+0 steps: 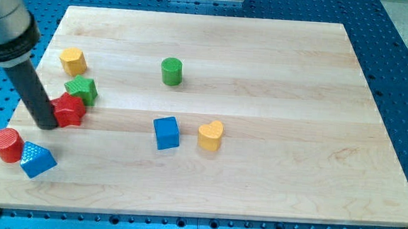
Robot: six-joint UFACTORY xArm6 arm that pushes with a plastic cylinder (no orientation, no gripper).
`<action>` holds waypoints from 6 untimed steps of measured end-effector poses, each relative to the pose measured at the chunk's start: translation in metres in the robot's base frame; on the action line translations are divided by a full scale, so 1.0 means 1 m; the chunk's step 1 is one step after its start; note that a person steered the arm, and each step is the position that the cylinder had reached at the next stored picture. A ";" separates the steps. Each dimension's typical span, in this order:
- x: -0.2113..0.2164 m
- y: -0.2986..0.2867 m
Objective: Push the red circle to the left of the blue triangle
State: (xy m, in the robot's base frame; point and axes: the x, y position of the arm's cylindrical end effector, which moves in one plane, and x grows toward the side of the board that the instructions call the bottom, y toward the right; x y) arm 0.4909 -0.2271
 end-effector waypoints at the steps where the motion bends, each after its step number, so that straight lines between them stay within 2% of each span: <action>1: -0.034 0.005; 2: -0.028 -0.023; 4: 0.069 -0.075; 6: 0.084 -0.077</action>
